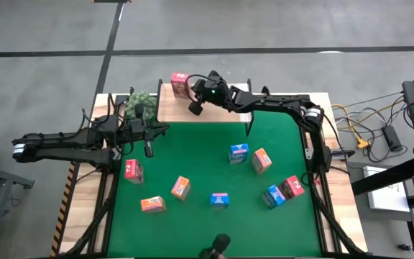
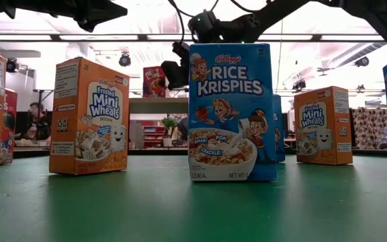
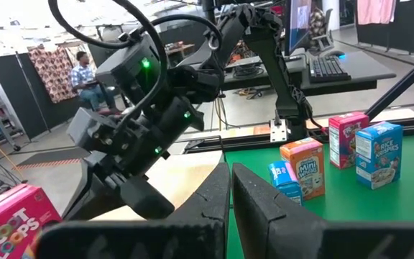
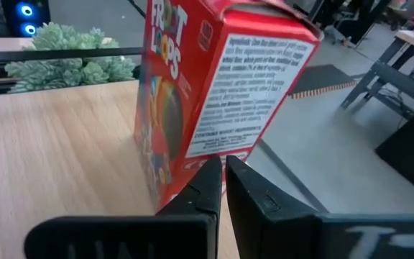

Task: Stack cereal on shelf
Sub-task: Put the top middle red cereal box on the shelf

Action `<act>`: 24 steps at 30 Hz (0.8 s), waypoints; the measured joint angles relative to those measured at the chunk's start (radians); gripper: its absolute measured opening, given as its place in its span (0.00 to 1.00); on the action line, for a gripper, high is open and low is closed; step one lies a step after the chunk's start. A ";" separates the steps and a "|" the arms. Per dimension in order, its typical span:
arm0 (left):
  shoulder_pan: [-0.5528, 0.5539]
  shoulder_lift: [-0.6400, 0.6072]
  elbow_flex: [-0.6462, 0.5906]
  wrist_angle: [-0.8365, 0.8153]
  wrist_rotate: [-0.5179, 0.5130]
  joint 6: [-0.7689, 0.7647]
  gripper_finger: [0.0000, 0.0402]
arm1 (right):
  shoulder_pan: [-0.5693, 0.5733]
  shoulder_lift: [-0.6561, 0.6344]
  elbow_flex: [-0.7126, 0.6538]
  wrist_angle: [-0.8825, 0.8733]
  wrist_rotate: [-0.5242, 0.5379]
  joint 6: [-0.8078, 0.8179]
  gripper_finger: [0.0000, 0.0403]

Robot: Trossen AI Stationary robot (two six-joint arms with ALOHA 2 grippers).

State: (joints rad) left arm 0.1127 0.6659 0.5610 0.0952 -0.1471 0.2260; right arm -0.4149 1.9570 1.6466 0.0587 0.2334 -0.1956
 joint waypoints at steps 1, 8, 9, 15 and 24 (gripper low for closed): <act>0.000 0.000 0.000 0.000 0.000 0.000 0.00 | 0.001 -0.002 0.000 -0.007 0.000 0.004 0.03; 0.000 0.000 0.000 -0.001 0.000 0.000 0.00 | 0.040 -0.033 0.001 -0.130 -0.021 0.039 0.03; 0.000 0.000 0.000 -0.001 0.000 -0.001 0.00 | 0.045 -0.036 0.001 -0.154 -0.050 0.041 0.03; 0.000 0.000 0.000 0.000 0.000 -0.003 0.00 | 0.056 -0.024 0.002 -0.072 -0.215 0.054 0.03; 0.000 -0.002 0.000 0.009 0.000 0.000 0.00 | 0.035 0.049 -0.001 0.167 -0.178 0.045 0.03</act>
State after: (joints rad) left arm 0.1123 0.6642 0.5606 0.1039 -0.1471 0.2256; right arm -0.3802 2.0065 1.6460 0.2257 0.0551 -0.1509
